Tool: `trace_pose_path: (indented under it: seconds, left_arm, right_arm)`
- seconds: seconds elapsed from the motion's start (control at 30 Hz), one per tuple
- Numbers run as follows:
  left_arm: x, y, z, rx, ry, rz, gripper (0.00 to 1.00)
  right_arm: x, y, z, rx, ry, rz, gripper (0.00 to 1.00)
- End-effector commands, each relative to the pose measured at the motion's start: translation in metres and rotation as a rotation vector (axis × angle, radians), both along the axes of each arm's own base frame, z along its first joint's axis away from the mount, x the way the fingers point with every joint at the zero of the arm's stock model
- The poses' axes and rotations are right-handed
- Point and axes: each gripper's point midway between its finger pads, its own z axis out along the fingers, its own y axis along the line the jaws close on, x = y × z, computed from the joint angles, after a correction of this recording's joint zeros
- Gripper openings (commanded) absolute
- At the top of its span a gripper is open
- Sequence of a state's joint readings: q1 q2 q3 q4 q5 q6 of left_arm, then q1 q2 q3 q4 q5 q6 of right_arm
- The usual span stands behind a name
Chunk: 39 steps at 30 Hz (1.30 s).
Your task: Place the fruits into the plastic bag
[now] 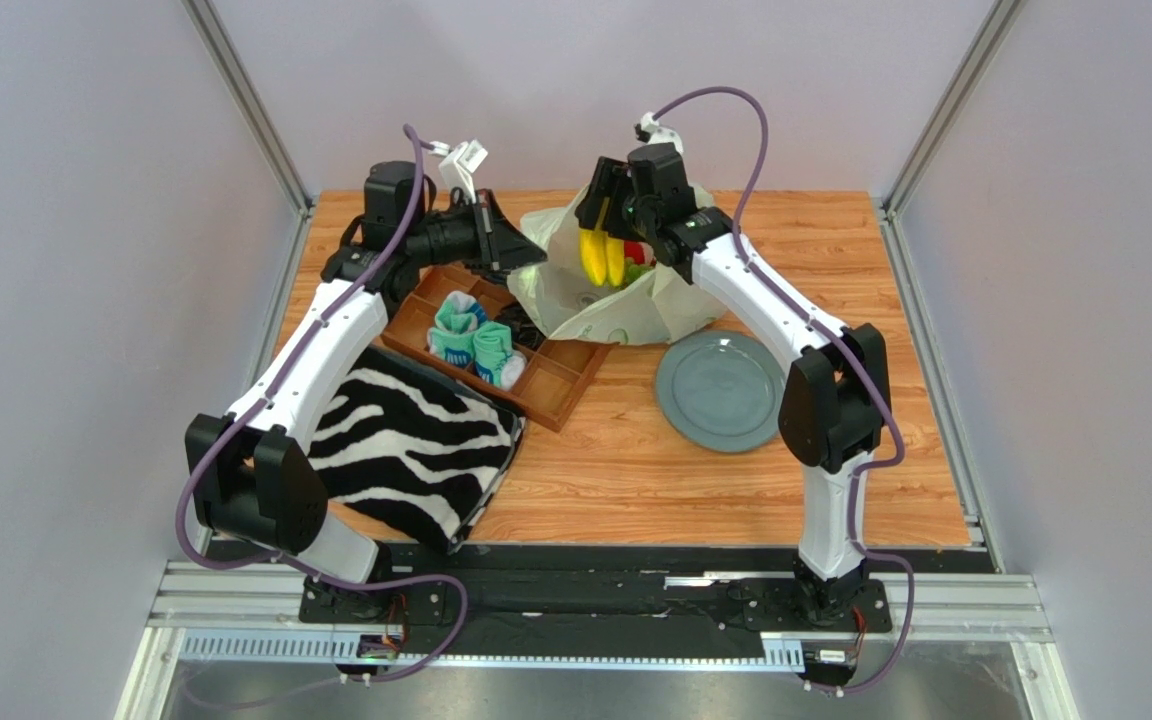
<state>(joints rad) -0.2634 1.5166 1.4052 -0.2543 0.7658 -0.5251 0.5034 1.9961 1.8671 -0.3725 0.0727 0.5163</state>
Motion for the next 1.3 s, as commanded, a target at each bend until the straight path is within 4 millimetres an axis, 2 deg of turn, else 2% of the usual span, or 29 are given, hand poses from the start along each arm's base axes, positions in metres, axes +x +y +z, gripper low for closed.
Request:
trace_pose_path:
  seconds: [0.0,0.03,0.1,0.13,0.17,0.27,0.3,0.33,0.37,0.43,0.47,0.5,0.57,0.67,0.73,0.8,0.87,0.9,0.93,0.97,1.0,1.03,1.07,1.1,1.13,1.17,1.2,1.23,1.27]
  left_arm:
    - [-0.007,-0.008,0.013,-0.034,-0.037,-0.042,0.00]
    - [-0.006,-0.008,0.011,-0.033,-0.032,-0.041,0.00]
    - [-0.007,-0.010,0.010,-0.033,-0.028,-0.046,0.00]
    - [-0.007,-0.010,0.010,-0.033,-0.029,-0.046,0.00]
    - [-0.007,-0.011,0.011,-0.034,-0.031,-0.049,0.00]
    - [-0.009,-0.013,0.010,-0.032,-0.028,-0.054,0.00]
    - [-0.008,-0.013,0.009,-0.032,-0.026,-0.054,0.00]
    - [-0.009,-0.014,0.009,-0.032,-0.026,-0.055,0.00]
    - [-0.008,-0.014,0.007,-0.030,-0.020,-0.055,0.00]
    - [-0.009,-0.016,0.006,-0.031,-0.017,-0.059,0.00]
    - [-0.009,-0.017,0.005,-0.029,-0.017,-0.061,0.00]
    - [-0.009,-0.017,0.005,-0.029,-0.016,-0.061,0.00]
    - [-0.009,-0.018,0.004,-0.028,-0.013,-0.064,0.00]
    - [-0.009,-0.018,0.003,-0.025,-0.013,-0.064,0.00]
    - [-0.009,-0.018,0.002,-0.022,-0.014,-0.063,0.00]
    - [-0.009,-0.018,0.002,-0.022,-0.014,-0.063,0.00]
    - [-0.009,-0.018,0.003,-0.020,-0.015,-0.064,0.00]
    - [-0.009,-0.018,0.003,-0.017,-0.018,-0.062,0.00]
    - [-0.008,-0.017,0.003,-0.015,-0.018,-0.059,0.00]
    - [-0.008,-0.017,0.002,-0.014,-0.018,-0.058,0.00]
    - [-0.008,-0.018,0.002,-0.014,-0.020,-0.058,0.00]
    - [-0.008,-0.017,0.002,-0.013,-0.017,-0.058,0.00]
    - [-0.008,-0.017,0.001,-0.011,-0.015,-0.057,0.00]
    - [-0.007,-0.017,0.001,-0.010,-0.016,-0.054,0.00]
    - [-0.007,-0.017,0.001,-0.011,-0.015,-0.056,0.00]
    - [-0.008,-0.017,0.001,-0.010,-0.017,-0.055,0.00]
    - [-0.007,-0.016,0.001,-0.007,-0.018,-0.053,0.00]
    - [-0.007,-0.016,0.002,-0.006,-0.021,-0.052,0.00]
    - [-0.007,-0.016,0.001,-0.004,-0.020,-0.051,0.00]
  right_arm:
    - [0.030,-0.028,0.031,0.058,-0.172,-0.251,0.23]
    - [0.032,-0.038,0.041,0.061,-0.212,-0.310,0.23]
    - [0.031,-0.046,0.032,0.011,-0.240,-0.370,0.24]
    - [0.032,-0.059,0.031,-0.039,-0.264,-0.438,0.24]
    - [0.031,-0.064,0.026,-0.104,-0.278,-0.447,0.25]
    - [0.026,-0.072,0.012,-0.244,-0.274,-0.470,0.32]
    - [0.024,-0.072,0.007,-0.272,-0.255,-0.457,0.38]
    - [0.022,-0.071,0.008,-0.278,-0.251,-0.440,0.44]
    - [0.020,-0.069,0.012,-0.278,-0.253,-0.415,0.55]
    - [0.016,-0.053,0.016,-0.280,-0.257,-0.297,0.62]
    - [0.014,-0.048,0.020,-0.277,-0.259,-0.260,0.70]
    - [0.009,-0.043,0.021,-0.289,-0.246,-0.205,0.85]
    - [0.007,-0.040,0.031,-0.293,-0.246,-0.176,0.93]
    - [-0.001,-0.044,0.033,-0.319,-0.235,-0.152,0.95]
    - [-0.008,-0.041,0.042,-0.303,-0.247,-0.122,0.95]
    - [-0.017,-0.034,0.041,-0.289,-0.232,-0.057,0.96]
    - [-0.029,-0.029,0.052,-0.262,-0.236,0.001,0.96]
    - [-0.041,-0.017,0.047,-0.240,-0.218,0.077,0.95]
    - [-0.054,-0.016,0.065,-0.213,-0.245,0.111,0.95]
    - [-0.065,-0.010,0.071,-0.194,-0.258,0.156,0.93]
    - [-0.082,0.005,0.069,-0.165,-0.257,0.247,0.93]
    - [-0.094,0.008,0.079,-0.152,-0.275,0.274,0.92]
    - [-0.111,0.011,0.099,-0.129,-0.313,0.322,0.92]
    - [-0.130,0.019,0.104,-0.117,-0.316,0.378,0.92]
    - [-0.140,0.019,0.111,-0.112,-0.326,0.395,0.92]
    - [-0.162,0.018,0.130,-0.096,-0.360,0.417,0.91]
    - [-0.170,0.015,0.135,-0.093,-0.369,0.418,0.91]
    - [-0.177,0.011,0.130,-0.097,-0.357,0.416,0.91]
    - [-0.191,-0.001,0.146,-0.080,-0.385,0.401,0.91]
